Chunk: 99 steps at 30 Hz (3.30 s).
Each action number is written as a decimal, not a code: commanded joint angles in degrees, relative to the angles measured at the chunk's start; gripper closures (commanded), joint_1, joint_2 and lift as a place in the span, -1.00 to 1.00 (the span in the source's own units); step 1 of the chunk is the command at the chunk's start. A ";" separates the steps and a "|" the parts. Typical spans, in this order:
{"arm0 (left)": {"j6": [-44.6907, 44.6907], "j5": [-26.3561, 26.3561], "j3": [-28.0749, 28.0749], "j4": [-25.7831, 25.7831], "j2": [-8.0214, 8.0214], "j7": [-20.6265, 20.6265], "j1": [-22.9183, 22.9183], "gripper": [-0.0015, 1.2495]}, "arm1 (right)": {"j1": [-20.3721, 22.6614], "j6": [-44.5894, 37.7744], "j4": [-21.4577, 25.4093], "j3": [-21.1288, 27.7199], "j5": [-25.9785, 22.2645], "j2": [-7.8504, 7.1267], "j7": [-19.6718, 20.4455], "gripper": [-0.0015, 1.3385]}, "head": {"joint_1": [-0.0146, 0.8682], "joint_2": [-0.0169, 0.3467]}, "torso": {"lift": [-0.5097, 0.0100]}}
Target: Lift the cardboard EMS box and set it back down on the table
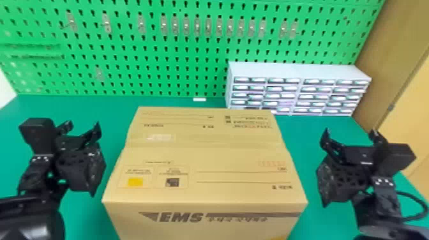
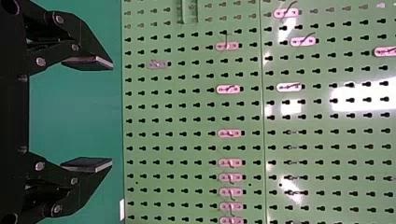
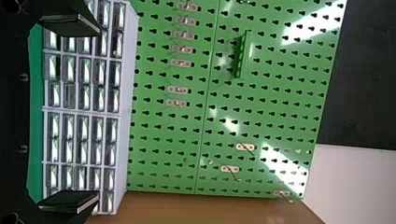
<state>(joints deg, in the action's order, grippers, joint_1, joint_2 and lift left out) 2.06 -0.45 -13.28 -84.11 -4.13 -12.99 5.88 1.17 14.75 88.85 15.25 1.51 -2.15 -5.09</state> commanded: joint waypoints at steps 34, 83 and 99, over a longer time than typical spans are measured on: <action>0.05 -0.16 -0.17 0.00 0.00 -0.02 0.01 -0.18 | -0.11 -0.08 -0.08 -0.13 1.12 0.13 0.00 -0.88 | 0.57 -0.98 | 0.99; -0.04 -0.08 -0.17 0.00 0.00 -0.02 0.09 -0.18 | -0.46 -0.34 0.00 0.84 3.15 0.84 0.08 -0.88 | 0.57 -0.98 | 0.65; -0.04 -0.08 -0.17 0.00 0.00 -0.02 0.01 -0.18 | -0.29 0.72 0.09 0.75 3.32 0.75 0.08 -0.88 | 0.57 -0.98 | 0.59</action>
<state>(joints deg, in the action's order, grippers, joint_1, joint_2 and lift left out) 2.02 -0.53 -13.52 -84.11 -4.14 -13.00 5.89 0.79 14.88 88.97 16.12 4.50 -1.35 -5.01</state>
